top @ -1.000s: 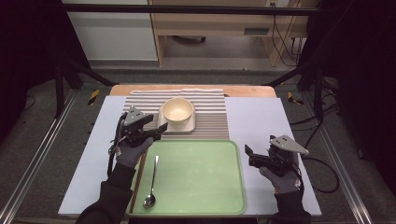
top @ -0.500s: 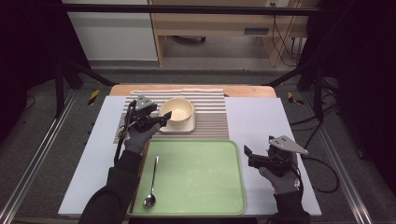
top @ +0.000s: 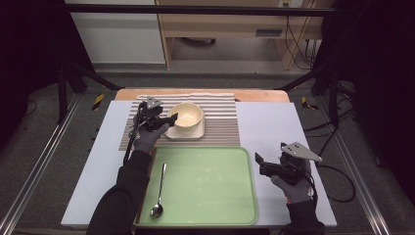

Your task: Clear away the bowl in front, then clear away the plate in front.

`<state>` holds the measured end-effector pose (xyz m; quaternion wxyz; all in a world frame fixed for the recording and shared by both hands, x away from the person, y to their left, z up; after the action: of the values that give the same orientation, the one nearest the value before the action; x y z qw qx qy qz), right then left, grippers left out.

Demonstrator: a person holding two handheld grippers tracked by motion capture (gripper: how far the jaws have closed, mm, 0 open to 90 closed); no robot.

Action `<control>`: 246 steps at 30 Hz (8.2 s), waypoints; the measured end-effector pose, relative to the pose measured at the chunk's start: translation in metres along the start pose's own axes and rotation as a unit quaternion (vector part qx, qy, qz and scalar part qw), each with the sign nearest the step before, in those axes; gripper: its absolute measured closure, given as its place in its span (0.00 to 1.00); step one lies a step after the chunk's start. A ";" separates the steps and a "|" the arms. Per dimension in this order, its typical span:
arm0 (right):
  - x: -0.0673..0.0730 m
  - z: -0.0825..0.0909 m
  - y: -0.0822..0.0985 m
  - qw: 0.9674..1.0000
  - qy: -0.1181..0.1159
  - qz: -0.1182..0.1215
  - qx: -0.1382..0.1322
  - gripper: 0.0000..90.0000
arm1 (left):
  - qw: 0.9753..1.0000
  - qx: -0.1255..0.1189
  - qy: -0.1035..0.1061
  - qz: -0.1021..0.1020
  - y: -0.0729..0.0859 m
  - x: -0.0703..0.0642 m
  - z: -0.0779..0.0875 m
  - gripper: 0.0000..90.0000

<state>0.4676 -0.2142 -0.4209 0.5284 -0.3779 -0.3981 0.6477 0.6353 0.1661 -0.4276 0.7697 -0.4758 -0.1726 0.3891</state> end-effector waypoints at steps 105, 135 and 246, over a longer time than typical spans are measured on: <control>0.005 -0.003 0.003 1.000 0.001 0.011 0.010 0.05 | 0.997 0.007 0.080 0.013 0.015 -0.068 0.043 0.91; 0.006 -0.005 0.005 1.000 0.002 0.012 0.015 0.05 | 0.993 0.074 0.093 0.015 0.063 -0.070 0.018 0.92; 0.004 -0.008 0.007 1.000 0.000 0.013 0.019 0.05 | 0.987 0.140 0.003 0.078 0.057 0.025 -0.034 0.75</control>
<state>0.4715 -0.2098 -0.4311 0.5276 -0.3728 -0.3805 0.6617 0.6477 0.1786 -0.4962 0.7965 -0.3763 -0.0763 0.4671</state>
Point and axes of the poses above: each handheld gripper's, and its own axes: z roughly backward along the jaws, y roughly out of its underside, x roughly to its left, the point moved 4 cm from there along -z, roughly forward along the jaws, and after that the axes turned 14 degrees about y, right-handed, at the moved point
